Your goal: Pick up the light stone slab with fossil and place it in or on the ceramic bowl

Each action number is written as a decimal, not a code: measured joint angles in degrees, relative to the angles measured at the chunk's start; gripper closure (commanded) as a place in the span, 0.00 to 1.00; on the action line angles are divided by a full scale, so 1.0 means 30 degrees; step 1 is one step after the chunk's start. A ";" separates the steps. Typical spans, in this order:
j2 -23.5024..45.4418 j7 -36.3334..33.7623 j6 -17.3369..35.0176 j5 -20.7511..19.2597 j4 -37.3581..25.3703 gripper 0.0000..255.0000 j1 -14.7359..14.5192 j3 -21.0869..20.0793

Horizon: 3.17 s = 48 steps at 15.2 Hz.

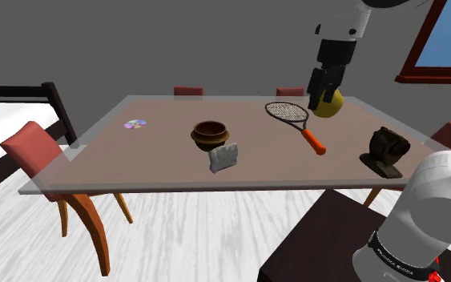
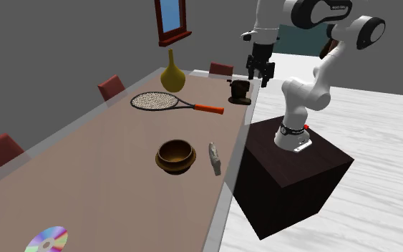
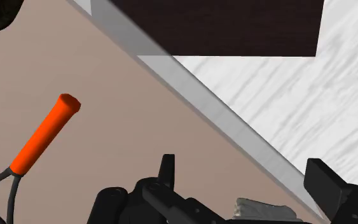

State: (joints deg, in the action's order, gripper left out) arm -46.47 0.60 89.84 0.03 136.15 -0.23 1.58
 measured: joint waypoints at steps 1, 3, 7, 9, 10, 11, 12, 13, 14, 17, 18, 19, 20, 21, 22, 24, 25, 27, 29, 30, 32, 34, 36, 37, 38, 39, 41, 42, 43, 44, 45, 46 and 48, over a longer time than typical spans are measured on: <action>0.0000 0.0000 0.0000 0.0000 0.0000 0.00 0.0000 0.0000; 0.0723 0.1084 0.0624 -0.0255 -0.0075 0.00 -0.0315 0.0360; 0.3288 0.4281 0.2709 -0.0706 -0.0487 0.00 -0.1388 0.1134; 0.4377 0.6118 0.3820 -0.0958 -0.0450 0.00 -0.1862 0.1622; 0.5089 0.6998 0.4364 -0.1026 -0.0613 0.00 -0.2129 0.1815; 0.5666 0.7750 0.4889 -0.1022 -0.0651 0.00 -0.2440 0.1882; 0.6443 0.8610 0.5246 -0.1040 -0.1079 0.00 -0.2708 0.2043; 0.7123 0.9472 0.5588 -0.1048 -0.1411 0.00 -0.2970 0.2169; 0.7909 1.0339 0.6027 -0.1032 -0.1748 0.00 -0.3224 0.2300; 0.9926 1.2734 0.7214 -0.0872 -0.2547 0.00 -0.4000 0.2416; 1.0483 1.3573 0.7615 -0.0835 -0.2691 0.00 -0.4198 0.2467; 1.1215 1.4477 0.7990 -0.0775 -0.3049 0.00 -0.4378 0.2543; 1.1845 1.5314 0.8300 -0.0704 -0.3356 0.00 -0.4576 0.2545; 1.2405 1.6111 0.8647 -0.0642 -0.3558 0.00 -0.4765 0.2515; 1.3012 1.6894 0.8952 -0.0566 -0.3859 0.00 -0.4955 0.2462; 1.4174 1.8425 0.9420 -0.0415 -0.4538 0.00 -0.5305 0.2302; 1.4814 1.9214 0.9772 -0.0341 -0.4825 0.00 -0.5442 0.2226; 1.6042 2.0703 1.0377 -0.0214 -0.5433 0.00 -0.5731 0.1972; 1.6610 2.1522 1.0695 -0.0174 -0.5682 0.00 -0.5905 0.1769; 1.6827 2.1644 1.0946 -0.0149 -0.5649 0.00 -0.5947 0.1719; 1.7150 2.1836 1.1384 -0.0113 -0.5533 0.00 -0.5926 0.1720; 1.7348 2.1844 1.1826 -0.0089 -0.5288 0.00 -0.5944 0.1698; 1.7532 2.1821 1.2325 -0.0067 -0.4974 0.00 -0.5964 0.1675; 1.7609 2.1865 1.2414 -0.0055 -0.4960 0.00 -0.5944 0.1687; 1.7656 2.1883 1.2463 -0.0048 -0.4960 0.00 -0.5934 0.1694; 1.7677 2.1887 1.2493 -0.0044 -0.4953 0.00 -0.5933 0.1694; 1.7686 2.1889 1.2514 -0.0042 -0.4945 0.00 -0.5932 0.1694; 1.7689 2.1889 1.2519 -0.0042 -0.4944 0.00 -0.5932 0.1694; 1.7689 2.1889 1.2521 -0.0042 -0.4942 1.00 -0.5932 0.1694; 1.7689 2.1889 1.2523 -0.0042 -0.4941 1.00 -0.5932 0.1694; 1.7687 2.1889 1.2522 -0.0042 -0.4942 1.00 -0.5932 0.1694; 1.7668 2.1889 1.2530 -0.0041 -0.4962 1.00 -0.5935 0.1691; 1.7655 2.1898 1.2524 -0.0039 -0.4977 1.00 -0.5929 0.1696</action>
State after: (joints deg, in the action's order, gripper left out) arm 6.49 66.29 127.41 -0.08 121.22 -18.02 6.67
